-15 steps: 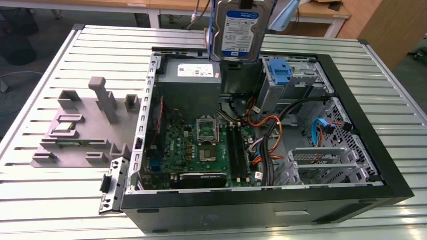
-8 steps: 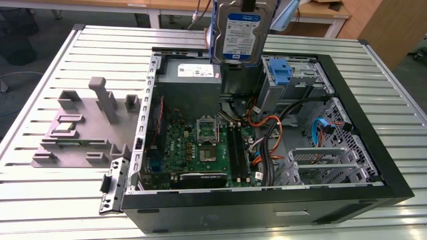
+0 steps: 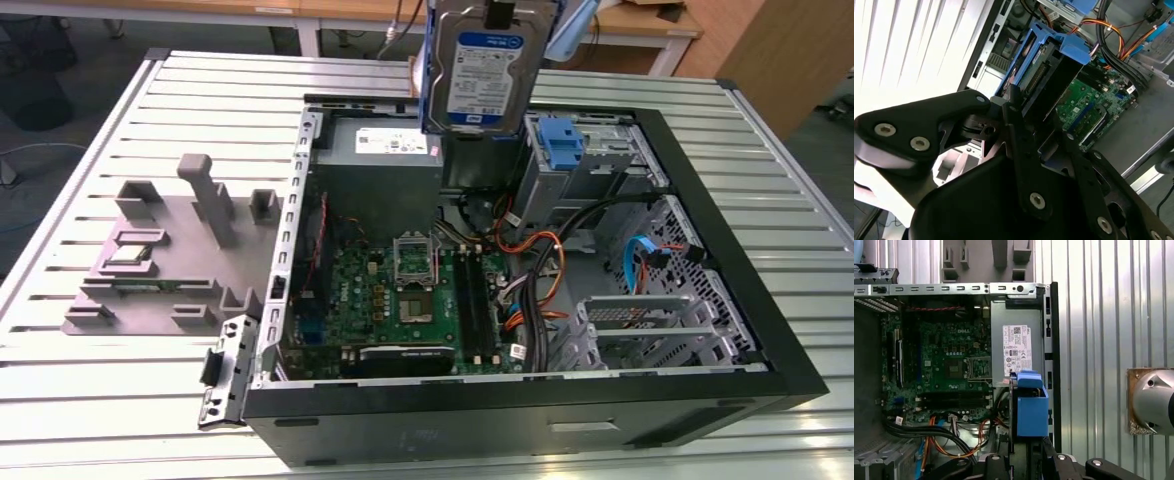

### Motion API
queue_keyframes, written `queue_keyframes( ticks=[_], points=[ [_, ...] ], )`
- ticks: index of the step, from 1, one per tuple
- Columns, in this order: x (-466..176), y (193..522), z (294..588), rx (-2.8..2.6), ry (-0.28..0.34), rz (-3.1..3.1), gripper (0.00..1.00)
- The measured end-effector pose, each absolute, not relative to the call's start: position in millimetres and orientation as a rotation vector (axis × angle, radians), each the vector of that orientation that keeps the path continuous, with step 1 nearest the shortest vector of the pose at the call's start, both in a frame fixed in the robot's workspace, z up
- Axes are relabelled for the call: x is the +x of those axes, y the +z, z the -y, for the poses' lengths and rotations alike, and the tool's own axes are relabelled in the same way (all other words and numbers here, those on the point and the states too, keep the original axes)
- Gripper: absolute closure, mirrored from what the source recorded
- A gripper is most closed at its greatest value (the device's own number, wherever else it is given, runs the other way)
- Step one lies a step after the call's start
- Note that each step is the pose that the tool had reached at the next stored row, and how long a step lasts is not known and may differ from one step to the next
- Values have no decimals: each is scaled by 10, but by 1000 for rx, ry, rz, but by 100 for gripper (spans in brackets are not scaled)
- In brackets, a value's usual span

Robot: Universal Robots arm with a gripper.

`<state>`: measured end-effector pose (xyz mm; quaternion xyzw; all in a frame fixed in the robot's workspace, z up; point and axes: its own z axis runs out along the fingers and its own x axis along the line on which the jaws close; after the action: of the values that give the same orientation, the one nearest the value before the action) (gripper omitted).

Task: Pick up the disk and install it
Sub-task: 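Pick up the disk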

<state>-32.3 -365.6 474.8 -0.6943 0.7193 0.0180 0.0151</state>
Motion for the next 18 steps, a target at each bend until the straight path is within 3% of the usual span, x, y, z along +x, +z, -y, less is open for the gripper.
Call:
queue_keyframes(
  ticks=[18],
  points=[
    [-320,4744,3980,-2160,56,-2238,65]
  ],
)
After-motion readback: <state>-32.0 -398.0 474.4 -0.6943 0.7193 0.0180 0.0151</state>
